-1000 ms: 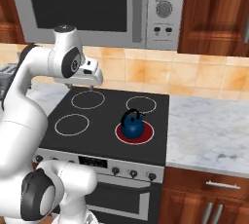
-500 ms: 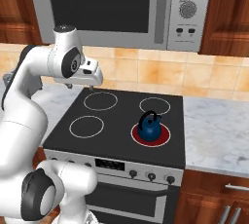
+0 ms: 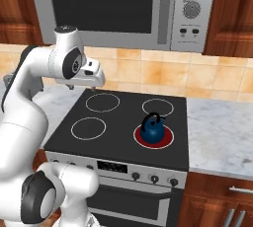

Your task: The kettle is done boiling. Turn off the stove, then wait for 300 timesteps before moving the kettle to the dining table.

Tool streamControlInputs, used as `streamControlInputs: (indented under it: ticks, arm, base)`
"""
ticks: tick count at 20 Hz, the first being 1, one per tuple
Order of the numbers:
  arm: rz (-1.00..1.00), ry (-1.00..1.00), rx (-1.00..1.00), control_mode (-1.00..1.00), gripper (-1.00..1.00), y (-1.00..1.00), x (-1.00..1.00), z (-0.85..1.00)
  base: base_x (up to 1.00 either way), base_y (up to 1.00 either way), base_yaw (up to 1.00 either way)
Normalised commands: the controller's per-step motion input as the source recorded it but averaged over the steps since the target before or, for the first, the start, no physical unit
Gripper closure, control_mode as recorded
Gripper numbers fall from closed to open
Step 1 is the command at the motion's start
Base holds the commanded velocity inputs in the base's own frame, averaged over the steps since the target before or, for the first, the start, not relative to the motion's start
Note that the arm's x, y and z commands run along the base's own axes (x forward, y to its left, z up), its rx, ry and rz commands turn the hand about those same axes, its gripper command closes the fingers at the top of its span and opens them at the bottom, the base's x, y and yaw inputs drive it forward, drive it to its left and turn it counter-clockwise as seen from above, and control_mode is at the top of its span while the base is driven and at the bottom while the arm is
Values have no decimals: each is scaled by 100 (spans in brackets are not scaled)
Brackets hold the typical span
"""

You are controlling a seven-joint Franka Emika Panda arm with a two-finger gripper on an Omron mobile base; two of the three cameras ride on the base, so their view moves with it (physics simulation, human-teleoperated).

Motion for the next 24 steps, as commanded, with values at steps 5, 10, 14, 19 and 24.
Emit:
streamControlInputs:
  ticks: [5, 10, 14, 19, 24]
  arm:
    - [-1, 0, 0, -100, -100, -13, -1, 0]
    - [-1, 0, 0, -100, -100, -61, -17, 0]
    - [-2, -1, 0, -100, -100, -85, -21, 0]
    - [0, -10, 0, -100, -100, -72, -25, 0]
    - [0, -14, 0, -100, -100, -50, -29, 0]
  base:
    - [0, 0, 0]
    - [0, 0, 0]
    - [0, 0, 0]
    - [0, 0, 0]
    - [0, 0, 0]
